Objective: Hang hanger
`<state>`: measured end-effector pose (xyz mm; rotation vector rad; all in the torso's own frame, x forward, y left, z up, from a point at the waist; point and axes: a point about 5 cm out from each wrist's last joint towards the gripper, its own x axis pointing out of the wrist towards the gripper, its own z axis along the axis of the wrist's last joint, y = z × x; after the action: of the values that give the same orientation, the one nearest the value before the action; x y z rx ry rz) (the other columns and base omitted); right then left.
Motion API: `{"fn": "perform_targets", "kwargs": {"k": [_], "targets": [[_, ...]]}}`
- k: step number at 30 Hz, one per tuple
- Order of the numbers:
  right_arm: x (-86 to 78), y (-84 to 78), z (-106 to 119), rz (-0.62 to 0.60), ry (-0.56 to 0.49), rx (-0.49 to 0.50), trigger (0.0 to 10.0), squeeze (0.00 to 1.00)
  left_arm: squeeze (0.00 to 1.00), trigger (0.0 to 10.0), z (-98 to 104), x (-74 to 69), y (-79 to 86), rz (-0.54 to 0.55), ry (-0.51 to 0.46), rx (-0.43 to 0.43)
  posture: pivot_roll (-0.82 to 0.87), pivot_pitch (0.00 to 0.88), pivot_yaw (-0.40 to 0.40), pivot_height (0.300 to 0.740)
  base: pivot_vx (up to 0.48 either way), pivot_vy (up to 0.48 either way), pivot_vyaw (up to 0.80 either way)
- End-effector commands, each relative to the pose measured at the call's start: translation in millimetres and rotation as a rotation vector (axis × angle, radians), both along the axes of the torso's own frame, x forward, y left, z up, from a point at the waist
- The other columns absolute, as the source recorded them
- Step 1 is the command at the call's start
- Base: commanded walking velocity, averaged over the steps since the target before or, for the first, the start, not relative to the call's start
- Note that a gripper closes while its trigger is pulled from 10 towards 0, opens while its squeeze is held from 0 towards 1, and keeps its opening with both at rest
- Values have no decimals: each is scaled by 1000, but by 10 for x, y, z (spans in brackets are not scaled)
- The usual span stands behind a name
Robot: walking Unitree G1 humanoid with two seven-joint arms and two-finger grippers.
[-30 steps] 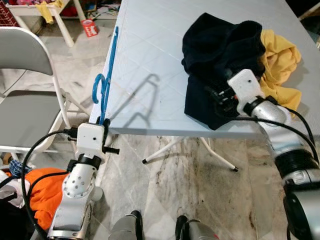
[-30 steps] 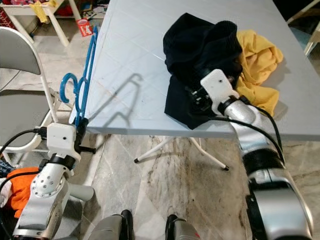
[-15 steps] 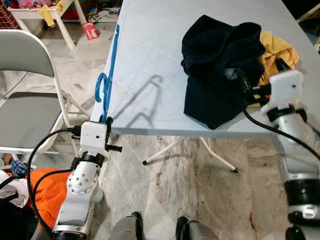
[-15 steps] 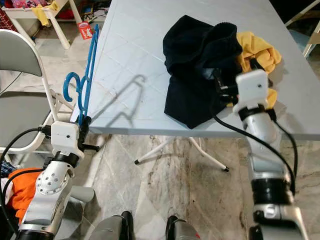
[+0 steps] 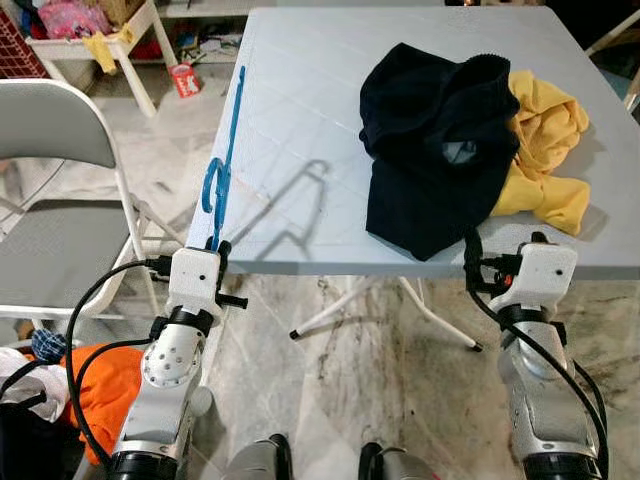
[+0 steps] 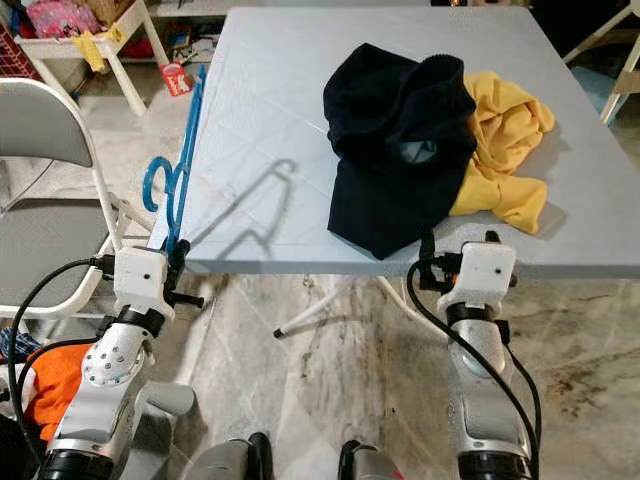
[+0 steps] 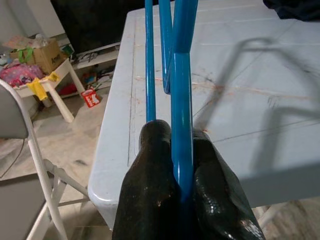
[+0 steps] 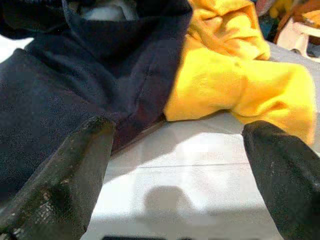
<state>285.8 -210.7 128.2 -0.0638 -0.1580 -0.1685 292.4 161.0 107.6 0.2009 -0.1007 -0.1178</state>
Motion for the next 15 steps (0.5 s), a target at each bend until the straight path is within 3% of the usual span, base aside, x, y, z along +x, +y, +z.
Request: {"fn": "perform_targets", "kwargs": {"k": [1,5,10,15], "targets": [[-56,-33,25,-9,-4,35,10000,0,0,10000,-201,-32,-11,-20,100,20,-102,147,64,740,0,0,0],[-172,-101,-9,10,49,26,10000,0,0,10000,-230,-19,-39,-51,109,42,-139,147,77,740,0,0,0],[-214,-74,97,31,44,-12,10000,0,0,10000,-236,20,-91,-79,114,31,-152,128,65,740,0,0,0],[-188,42,198,-3,-13,8,10000,0,0,10000,-48,105,-137,-58,0,42,-154,110,38,740,0,0,0]]}}
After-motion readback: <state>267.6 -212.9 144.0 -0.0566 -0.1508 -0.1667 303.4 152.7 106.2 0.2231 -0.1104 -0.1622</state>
